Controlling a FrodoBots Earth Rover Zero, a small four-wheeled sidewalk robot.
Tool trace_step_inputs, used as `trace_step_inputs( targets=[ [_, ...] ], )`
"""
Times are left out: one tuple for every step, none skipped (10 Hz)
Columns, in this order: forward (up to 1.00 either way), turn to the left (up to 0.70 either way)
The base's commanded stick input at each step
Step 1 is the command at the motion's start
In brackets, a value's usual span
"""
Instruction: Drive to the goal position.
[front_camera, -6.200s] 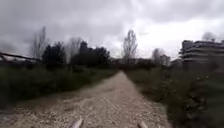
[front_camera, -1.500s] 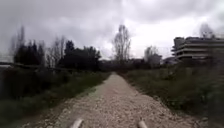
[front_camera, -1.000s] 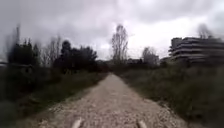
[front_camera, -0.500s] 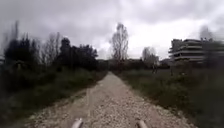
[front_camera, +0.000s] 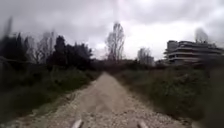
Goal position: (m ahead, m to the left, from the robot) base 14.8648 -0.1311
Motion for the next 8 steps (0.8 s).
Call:
trace_step_inputs(
  targets=[
    [0.7,0.0],
    [0.7,0.0],
    [0.7,0.0],
    [0.7,0.0],
    [0.7,0.0],
    [0.7,0.0],
    [0.7,0.0],
    [0.7,0.0]
  ],
)
